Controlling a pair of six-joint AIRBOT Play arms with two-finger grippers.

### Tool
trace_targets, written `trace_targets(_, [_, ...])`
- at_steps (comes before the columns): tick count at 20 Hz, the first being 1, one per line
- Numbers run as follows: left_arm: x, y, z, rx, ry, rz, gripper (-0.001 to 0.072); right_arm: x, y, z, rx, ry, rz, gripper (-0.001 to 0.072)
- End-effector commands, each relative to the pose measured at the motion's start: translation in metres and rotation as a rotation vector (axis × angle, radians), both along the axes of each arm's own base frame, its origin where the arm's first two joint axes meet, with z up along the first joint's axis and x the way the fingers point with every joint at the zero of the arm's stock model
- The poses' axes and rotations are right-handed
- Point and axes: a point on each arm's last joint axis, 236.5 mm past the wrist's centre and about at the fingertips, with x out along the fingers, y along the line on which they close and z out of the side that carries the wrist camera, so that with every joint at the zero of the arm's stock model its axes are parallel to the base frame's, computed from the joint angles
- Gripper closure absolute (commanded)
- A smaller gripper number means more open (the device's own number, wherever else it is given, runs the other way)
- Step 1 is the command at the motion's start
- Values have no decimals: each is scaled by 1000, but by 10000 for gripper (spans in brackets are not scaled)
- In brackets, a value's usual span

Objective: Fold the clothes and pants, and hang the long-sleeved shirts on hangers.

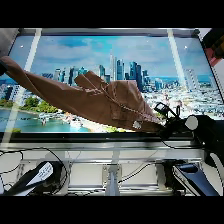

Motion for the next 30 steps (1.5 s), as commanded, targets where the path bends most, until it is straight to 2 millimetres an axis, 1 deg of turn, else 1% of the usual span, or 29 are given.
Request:
trace_targets(1, [0,0,0,-1,1,-1,675,17,-5,-16,-32,-21,0,30])
trace_targets(2, [0,-1,-1,-2,3,-2,676,23,-5,-21,-30,-24,-33,47])
trace_targets(3, [0,-1,-1,-2,4,-3,676,27,-5,-26,-26,-20,-69,163])
trace_targets(4, [0,-1,-2,-3,5,-3,676,28,-5,-31,-21,-5,-108,372])
trace_targets(5, [0,-1,-2,-4,8,-4,676,27,-4,-36,-15,16,-140,558])
trace_targets(6, [0,-2,-3,-6,12,-6,676,26,-4,-38,-8,33,-174,688])
trace_targets(7, [0,-3,-5,-10,19,-10,676,29,-3,-36,3,33,-219,688])
trace_targets(8, [0,-3,-7,-12,24,-12,676,36,-1,-30,16,17,-258,689])
trace_targets(9, [0,-4,-9,-16,30,-15,676,49,0,-18,30,-19,-294,689])
trace_targets(10, [0,-6,-12,-21,41,-20,677,67,-1,-3,48,-71,-334,689])
trace_targets(12, [1,-9,-20,-72,54,-16,677,121,-13,46,119,-242,-530,691])
trace_targets(13, [1,-12,-26,-125,58,-6,677,153,-25,81,186,-354,-655,690])
trace_targets(14, [1,-13,-29,-155,60,1,677,177,-40,115,250,-456,-760,690])
trace_targets(15, [1,-14,-29,-157,60,0,678,198,-61,153,314,-562,-866,690])
trace_targets(16, [1,-14,-27,-156,58,-1,677,210,-84,184,359,-643,-950,691])
trace_targets(17, [1,-15,-27,-156,58,-3,678,215,-110,213,389,-711,-1028,692])
trace_targets(18, [0,-16,-28,-160,65,-6,678,215,-134,231,403,-755,-1090,692])
trace_targets(19, [0,-23,-34,-173,91,-24,678,211,-152,237,408,-763,-1144,692])
trace_targets(20, [-2,-32,-45,-189,136,-49,678,204,-167,229,395,-733,-1195,692])
trace_targets(21, [-4,-41,-57,-208,185,-72,678,191,-182,207,353,-646,-1250,692])
trace_targets(22, [-8,-48,-72,-235,242,-93,678,174,-193,178,313,-523,-1311,692])
trace_targets(23, [-12,-54,-87,-262,297,-109,678,158,-198,150,287,-393,-1361,692])
trace_targets(24, [-16,-59,-103,-291,356,-125,678,141,-196,125,276,-254,-1399,692])
trace_targets(25, [-21,-65,-117,-318,407,-139,678,130,-190,108,285,-139,-1421,692])
trace_targets(26, [-24,-72,-129,-347,453,-156,678,124,-177,95,313,-39,-1397,692])
trace_targets(27, [-26,-79,-140,-376,488,-163,678,122,-160,88,347,32,-1335,692])
trace_targets(28, [-26,-85,-147,-391,513,-172,678,122,-139,83,398,108,-1253,692])
trace_targets(29, [-26,-90,-153,-396,532,-184,678,117,-123,77,436,190,-1211,692])
trace_targets(30, [-26,-95,-158,-401,547,-195,678,108,-108,69,465,303,-1197,692])
